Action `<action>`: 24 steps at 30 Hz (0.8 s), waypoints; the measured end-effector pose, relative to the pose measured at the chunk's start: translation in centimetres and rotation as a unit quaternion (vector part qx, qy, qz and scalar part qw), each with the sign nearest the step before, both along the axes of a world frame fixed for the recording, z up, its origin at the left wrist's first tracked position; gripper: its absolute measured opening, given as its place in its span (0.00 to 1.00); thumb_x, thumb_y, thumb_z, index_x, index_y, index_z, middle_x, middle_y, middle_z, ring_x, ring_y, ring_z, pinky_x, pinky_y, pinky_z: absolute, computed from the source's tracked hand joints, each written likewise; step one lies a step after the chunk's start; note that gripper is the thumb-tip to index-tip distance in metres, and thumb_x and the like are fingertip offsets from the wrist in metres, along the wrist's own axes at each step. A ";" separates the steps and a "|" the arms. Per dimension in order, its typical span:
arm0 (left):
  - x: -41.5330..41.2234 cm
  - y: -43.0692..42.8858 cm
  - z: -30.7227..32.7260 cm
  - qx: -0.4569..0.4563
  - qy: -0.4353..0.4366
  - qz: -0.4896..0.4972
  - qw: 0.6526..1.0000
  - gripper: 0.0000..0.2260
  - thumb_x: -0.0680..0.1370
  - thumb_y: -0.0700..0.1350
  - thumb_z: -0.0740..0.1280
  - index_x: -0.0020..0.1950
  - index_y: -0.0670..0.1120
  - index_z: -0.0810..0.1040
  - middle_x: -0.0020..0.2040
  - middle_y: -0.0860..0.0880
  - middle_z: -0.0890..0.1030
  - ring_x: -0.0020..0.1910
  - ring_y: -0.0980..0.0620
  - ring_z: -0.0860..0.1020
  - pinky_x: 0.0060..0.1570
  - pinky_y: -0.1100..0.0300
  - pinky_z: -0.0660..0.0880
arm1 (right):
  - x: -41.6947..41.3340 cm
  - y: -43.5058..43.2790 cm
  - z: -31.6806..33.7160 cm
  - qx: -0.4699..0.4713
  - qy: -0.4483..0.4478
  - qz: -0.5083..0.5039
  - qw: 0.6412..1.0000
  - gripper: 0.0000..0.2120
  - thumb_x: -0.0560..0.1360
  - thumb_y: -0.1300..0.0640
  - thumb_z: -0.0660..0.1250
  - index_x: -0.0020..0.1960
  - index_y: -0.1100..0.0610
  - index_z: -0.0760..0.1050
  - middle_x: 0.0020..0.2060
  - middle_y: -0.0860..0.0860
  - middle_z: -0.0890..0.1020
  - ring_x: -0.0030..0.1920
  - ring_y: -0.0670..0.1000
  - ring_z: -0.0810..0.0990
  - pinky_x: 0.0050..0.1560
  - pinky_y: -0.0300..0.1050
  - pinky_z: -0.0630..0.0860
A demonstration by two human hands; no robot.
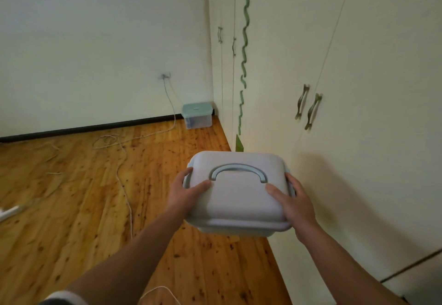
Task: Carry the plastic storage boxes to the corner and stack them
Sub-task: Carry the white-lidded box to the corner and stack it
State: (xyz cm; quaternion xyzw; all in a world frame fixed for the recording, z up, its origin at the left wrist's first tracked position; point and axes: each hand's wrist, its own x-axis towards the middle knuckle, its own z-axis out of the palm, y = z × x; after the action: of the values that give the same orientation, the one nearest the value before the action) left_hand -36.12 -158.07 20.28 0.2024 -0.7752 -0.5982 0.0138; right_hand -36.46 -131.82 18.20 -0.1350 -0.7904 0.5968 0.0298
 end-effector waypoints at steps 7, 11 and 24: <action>-1.4 -0.6 0.1 0.005 -0.006 0.024 1.000 0.30 0.70 0.55 0.74 0.69 0.60 0.68 0.68 0.47 0.69 0.58 0.46 0.73 0.51 0.49 0.77 | -2.7 -0.9 0.3 -0.001 -0.009 0.041 0.999 0.35 0.69 0.40 0.73 0.73 0.42 0.64 0.67 0.48 0.73 0.57 0.51 0.73 0.54 0.52 0.75; -3.3 -1.9 -0.2 0.024 -0.010 0.045 0.999 0.30 0.69 0.56 0.75 0.68 0.62 0.68 0.67 0.48 0.69 0.57 0.46 0.74 0.51 0.48 0.76 | -5.5 -2.0 0.6 0.001 -0.007 0.053 0.999 0.36 0.68 0.40 0.73 0.73 0.41 0.64 0.66 0.48 0.73 0.57 0.51 0.73 0.54 0.51 0.75; -15.6 -10.5 -1.1 0.036 0.005 0.079 0.996 0.29 0.67 0.57 0.76 0.65 0.65 0.68 0.61 0.50 0.71 0.53 0.49 0.76 0.49 0.49 0.79 | -19.0 -10.7 1.3 0.040 0.001 0.092 0.995 0.34 0.71 0.40 0.71 0.73 0.42 0.64 0.63 0.48 0.74 0.55 0.51 0.75 0.47 0.47 0.76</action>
State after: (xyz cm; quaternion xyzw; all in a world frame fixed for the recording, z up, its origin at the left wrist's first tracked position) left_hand -51.71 -168.56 19.15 0.2604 -0.7350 -0.6234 0.0574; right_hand -55.46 -142.49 19.45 -0.0600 -0.8225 0.5652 -0.0189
